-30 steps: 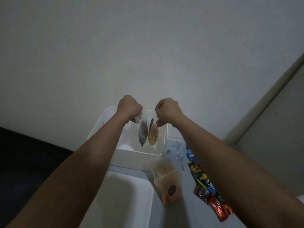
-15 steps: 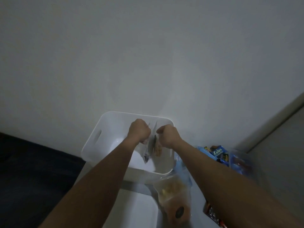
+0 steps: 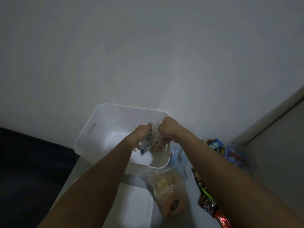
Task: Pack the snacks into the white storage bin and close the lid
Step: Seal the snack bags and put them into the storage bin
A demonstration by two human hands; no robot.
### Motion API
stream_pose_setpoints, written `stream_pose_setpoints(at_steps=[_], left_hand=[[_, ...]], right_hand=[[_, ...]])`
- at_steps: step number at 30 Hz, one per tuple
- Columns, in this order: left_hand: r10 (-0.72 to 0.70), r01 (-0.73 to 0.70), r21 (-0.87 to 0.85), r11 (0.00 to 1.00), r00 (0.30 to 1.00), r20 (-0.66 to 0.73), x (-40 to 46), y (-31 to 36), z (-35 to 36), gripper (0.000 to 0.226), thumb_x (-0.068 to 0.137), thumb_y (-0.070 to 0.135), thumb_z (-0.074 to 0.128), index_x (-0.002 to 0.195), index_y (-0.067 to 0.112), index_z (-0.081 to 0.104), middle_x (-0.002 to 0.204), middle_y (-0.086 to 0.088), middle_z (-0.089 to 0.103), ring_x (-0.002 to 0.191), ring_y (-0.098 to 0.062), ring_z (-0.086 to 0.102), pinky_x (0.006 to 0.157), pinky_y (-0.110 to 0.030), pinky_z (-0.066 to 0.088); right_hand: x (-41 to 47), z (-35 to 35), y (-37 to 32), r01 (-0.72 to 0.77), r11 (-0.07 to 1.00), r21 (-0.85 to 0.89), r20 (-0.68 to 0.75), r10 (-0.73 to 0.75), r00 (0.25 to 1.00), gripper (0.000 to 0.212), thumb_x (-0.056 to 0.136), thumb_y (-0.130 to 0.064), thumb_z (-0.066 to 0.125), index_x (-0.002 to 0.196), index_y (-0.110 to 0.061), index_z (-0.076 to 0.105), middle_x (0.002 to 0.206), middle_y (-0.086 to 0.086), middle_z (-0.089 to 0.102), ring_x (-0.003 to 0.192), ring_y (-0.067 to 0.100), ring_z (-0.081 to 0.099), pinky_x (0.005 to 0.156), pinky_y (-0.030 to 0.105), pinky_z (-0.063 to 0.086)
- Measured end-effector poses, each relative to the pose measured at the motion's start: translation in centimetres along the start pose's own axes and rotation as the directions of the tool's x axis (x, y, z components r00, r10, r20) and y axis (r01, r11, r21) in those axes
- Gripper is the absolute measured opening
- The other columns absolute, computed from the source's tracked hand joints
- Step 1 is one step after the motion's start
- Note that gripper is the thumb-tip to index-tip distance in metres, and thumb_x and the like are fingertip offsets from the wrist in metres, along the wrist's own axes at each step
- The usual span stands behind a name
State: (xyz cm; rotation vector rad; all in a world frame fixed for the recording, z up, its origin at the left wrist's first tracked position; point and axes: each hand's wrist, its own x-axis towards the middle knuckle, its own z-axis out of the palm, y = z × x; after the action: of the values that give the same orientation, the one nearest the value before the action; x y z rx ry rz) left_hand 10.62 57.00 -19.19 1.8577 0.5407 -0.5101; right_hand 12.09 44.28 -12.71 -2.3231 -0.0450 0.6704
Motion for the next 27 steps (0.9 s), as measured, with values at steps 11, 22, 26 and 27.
stream_pose_setpoints(at_steps=[11, 22, 26, 27], left_hand=[[0.292, -0.249, 0.211, 0.945, 0.933, -0.209, -4.4, 1.2, 1.5, 0.037, 0.09, 0.033, 0.057, 0.092, -0.003, 0.068, 0.098, -0.019, 0.069, 0.092, -0.034, 0.066, 0.087, -0.047, 0.055], [0.75, -0.539, 0.656, 0.529, 0.658, -0.066, -12.3, -2.6, 7.5, 0.019, 0.076, 0.024, 0.072, 0.095, 0.019, 0.073, 0.108, -0.001, 0.066, 0.105, -0.019, 0.057, 0.095, -0.029, 0.044], [0.745, -0.415, 0.86, 0.296, 0.664, 0.064, -11.9, -5.2, 9.2, 0.038, 0.078, 0.027, 0.067, 0.115, 0.022, 0.068, 0.143, -0.005, 0.045, 0.134, -0.027, 0.035, 0.115, -0.044, 0.024], [0.743, -0.386, 0.88, 0.277, 0.667, 0.059, -11.9, -5.6, 9.4, 0.037, 0.077, 0.023, 0.067, 0.114, 0.02, 0.069, 0.145, -0.006, 0.043, 0.135, -0.029, 0.035, 0.114, -0.045, 0.025]], right_hand=[[-5.4, -4.5, 5.0, 0.015, 0.996, -0.089, -0.025, -0.017, 1.0, 0.014, 0.082, -0.003, 0.062, 0.093, 0.001, 0.069, 0.083, 0.016, 0.072, 0.068, 0.019, 0.07, 0.054, 0.028, 0.057], [-11.0, 1.5, 12.8, 0.323, 0.779, -0.538, 0.184, -0.265, 0.947, 0.045, 0.082, -0.013, 0.064, 0.127, -0.019, 0.059, 0.13, 0.003, 0.059, 0.117, 0.02, 0.056, 0.097, 0.031, 0.046], [-11.8, 3.1, 15.2, 0.309, 0.734, -0.605, 0.13, -0.292, 0.948, 0.05, 0.084, -0.012, 0.06, 0.132, -0.024, 0.052, 0.13, 0.006, 0.056, 0.118, 0.025, 0.054, 0.097, 0.041, 0.049], [-12.1, 3.3, 15.6, 0.309, 0.719, -0.623, 0.115, -0.306, 0.945, 0.047, 0.084, -0.013, 0.06, 0.129, -0.024, 0.054, 0.127, 0.006, 0.057, 0.115, 0.025, 0.055, 0.094, 0.041, 0.05]])
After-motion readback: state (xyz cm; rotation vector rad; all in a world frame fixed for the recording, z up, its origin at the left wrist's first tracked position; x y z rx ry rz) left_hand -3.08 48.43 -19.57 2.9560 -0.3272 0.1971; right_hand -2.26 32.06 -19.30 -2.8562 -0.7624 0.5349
